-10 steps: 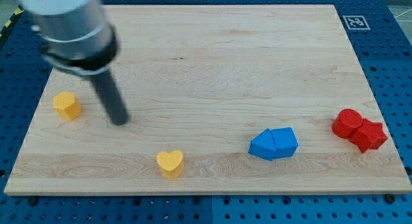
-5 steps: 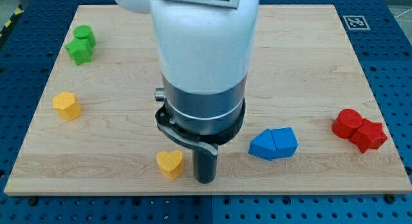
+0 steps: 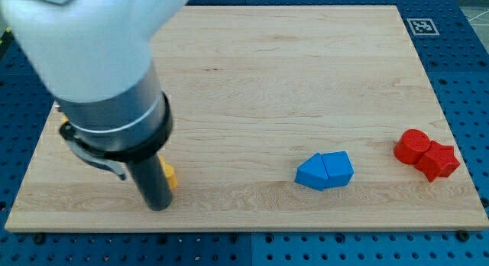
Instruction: Slide the yellow heart towards bottom left
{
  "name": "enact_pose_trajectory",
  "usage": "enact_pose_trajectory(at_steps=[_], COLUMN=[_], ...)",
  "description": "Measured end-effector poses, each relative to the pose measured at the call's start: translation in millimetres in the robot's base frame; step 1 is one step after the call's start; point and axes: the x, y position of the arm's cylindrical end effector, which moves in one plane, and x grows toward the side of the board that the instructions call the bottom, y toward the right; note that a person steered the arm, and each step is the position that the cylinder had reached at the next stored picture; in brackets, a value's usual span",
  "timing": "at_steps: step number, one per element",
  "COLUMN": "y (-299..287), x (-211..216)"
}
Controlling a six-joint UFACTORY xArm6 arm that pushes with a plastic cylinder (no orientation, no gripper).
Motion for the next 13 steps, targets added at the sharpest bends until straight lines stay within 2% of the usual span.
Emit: enact_pose_trajectory(at_steps=[1, 2, 3, 4, 6, 13], y=[10.4, 47.4, 50.2, 45.9, 42.4, -50.6], x=[6.0, 24.1, 25.5, -10.2, -30.5, -32.5])
